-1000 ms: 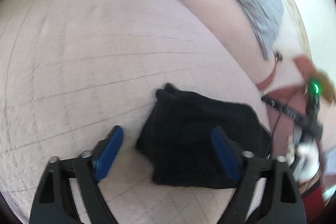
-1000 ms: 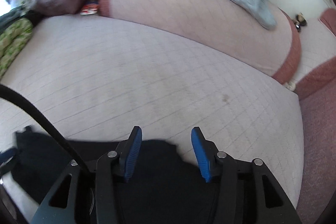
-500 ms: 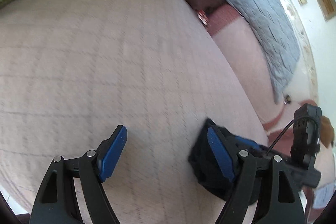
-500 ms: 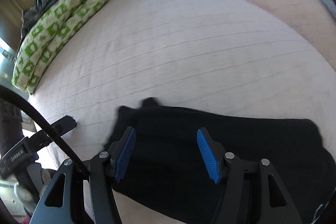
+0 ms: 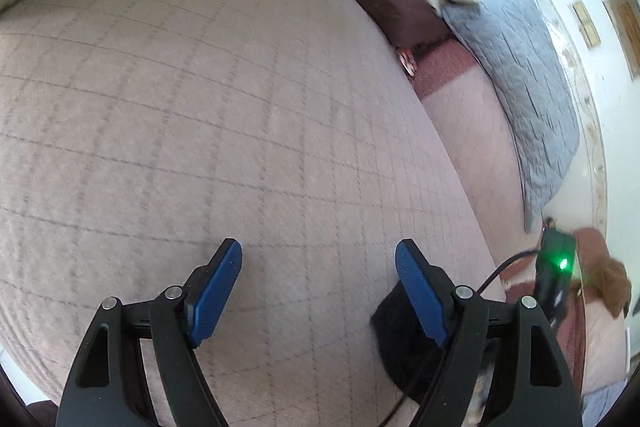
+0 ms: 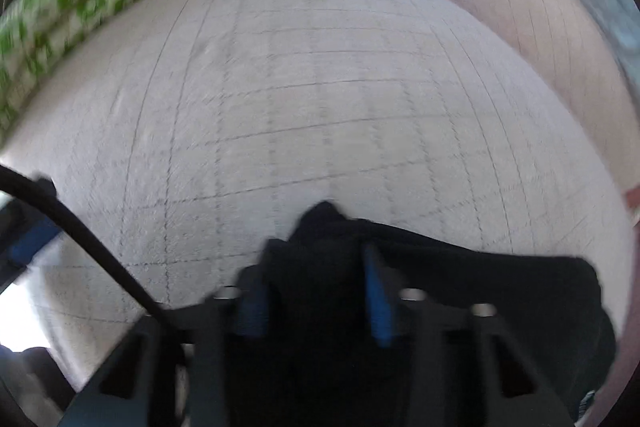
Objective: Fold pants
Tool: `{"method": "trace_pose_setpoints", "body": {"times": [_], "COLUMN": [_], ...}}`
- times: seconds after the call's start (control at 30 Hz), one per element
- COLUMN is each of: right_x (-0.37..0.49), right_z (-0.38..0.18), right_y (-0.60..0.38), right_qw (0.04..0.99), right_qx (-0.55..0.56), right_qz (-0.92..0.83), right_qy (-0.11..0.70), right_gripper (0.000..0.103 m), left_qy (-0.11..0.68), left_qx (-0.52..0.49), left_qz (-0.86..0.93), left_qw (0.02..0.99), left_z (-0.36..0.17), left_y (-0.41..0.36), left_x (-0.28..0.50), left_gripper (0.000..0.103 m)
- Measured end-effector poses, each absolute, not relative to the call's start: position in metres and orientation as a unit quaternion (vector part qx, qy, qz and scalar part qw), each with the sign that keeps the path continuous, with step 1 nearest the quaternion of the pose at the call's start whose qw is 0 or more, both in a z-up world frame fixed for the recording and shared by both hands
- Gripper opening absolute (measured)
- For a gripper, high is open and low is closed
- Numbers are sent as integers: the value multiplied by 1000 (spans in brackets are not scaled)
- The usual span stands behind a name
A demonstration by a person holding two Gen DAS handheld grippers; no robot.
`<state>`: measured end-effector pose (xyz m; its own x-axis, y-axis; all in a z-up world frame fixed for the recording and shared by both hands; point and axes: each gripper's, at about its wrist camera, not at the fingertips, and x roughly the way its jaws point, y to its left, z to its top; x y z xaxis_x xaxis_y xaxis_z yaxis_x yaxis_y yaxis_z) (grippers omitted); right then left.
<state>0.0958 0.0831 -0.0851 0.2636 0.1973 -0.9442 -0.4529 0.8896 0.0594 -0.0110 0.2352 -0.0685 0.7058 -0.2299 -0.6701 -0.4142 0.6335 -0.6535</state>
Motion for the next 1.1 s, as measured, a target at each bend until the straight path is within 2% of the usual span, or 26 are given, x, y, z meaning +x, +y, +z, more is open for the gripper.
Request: {"method": "trace_pose_setpoints", "body": {"times": [0.17,0.33,0.4,0.43,0.47,0.57,0.77,0.87,1.03,1.1], "right_x": [107,104,103,103,102,98,92,91,86,84], "right_z": [-83,-81,-76,-73,-69,-59,-31,-23,-34,-46], "right_y": [39,27,25,27,26,22,-28,-72,-158,-187], "right_qw": [775,767,767,768,770,776,797,808,816,815], "right_qx": [-5,47,50,49,49,48,83,103,148,166], "right_qz": [222,235,242,245,249,257,251,234,190,172], "right_qy": [591,595,592,589,585,573,543,531,525,527], "right_gripper": [23,23,22,22,22,20,19,19,19,21], "left_qy": [409,449,456,460,465,455,420,429,464,480], "left_qx": [-392,-330,-326,-337,-352,-361,-333,-347,-304,-284], "left_qz": [-20,-71,-93,-110,-127,-154,-201,-225,-245,-243], "left_qw": [824,827,823,814,802,799,820,803,795,793], "left_z": [-69,-73,-74,-78,-82,-77,-33,-33,-40,-47], "left_y": [200,159,150,148,144,126,71,37,-41,-64], "left_x": [6,21,24,25,29,30,32,43,57,60], "left_gripper": [78,77,53,29,17,15,15,15,15,21]}}
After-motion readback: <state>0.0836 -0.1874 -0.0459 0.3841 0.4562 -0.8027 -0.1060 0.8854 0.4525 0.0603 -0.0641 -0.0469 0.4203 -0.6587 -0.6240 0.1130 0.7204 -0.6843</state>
